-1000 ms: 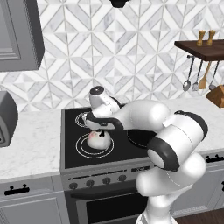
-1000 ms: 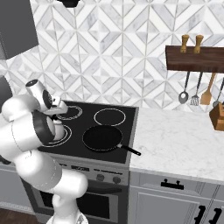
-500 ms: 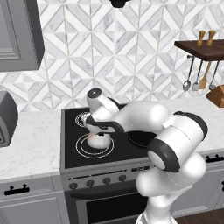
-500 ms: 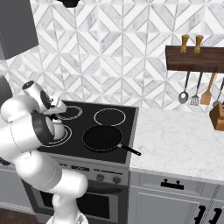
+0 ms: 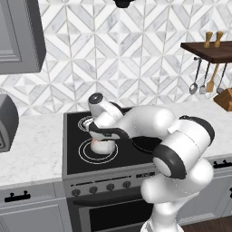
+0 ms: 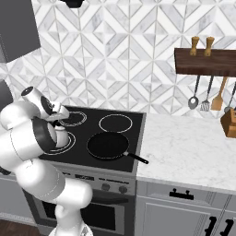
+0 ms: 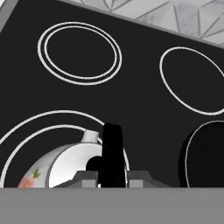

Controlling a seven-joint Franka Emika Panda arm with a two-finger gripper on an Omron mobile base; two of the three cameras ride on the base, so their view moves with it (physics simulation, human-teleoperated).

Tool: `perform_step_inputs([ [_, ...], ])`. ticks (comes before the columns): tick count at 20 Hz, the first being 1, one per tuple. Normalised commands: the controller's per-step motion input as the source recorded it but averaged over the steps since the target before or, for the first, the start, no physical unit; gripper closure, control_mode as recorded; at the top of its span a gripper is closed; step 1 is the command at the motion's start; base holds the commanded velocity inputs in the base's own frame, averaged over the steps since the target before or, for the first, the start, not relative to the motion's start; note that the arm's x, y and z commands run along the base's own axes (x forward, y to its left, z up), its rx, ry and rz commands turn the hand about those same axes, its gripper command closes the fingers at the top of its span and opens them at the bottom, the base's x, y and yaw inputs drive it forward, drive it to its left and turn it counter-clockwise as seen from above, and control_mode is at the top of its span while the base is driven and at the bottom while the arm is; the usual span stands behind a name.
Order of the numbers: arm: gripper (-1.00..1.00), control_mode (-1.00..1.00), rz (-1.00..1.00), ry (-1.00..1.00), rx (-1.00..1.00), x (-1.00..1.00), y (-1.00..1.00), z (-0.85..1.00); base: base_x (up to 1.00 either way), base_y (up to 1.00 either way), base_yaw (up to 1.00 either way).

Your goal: Pick the kettle from the counter and place it on a stove burner. Then turn the burner on.

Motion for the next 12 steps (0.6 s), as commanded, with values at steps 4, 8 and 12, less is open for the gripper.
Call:
perform_step_inputs([
  [4, -1.0, -1.0, 0.0, 0.0, 0.0, 0.0, 0.04, 0.0, 0.0, 0.0, 0.0],
  [8, -1.0, -1.0, 0.0, 0.0, 0.0, 0.0, 0.0, 0.0, 0.0, 0.0, 0.0],
  [12, -1.0, -1.0, 0.0, 0.0, 0.0, -0.07, 0.0, 0.01, 0.0, 0.0, 0.0],
])
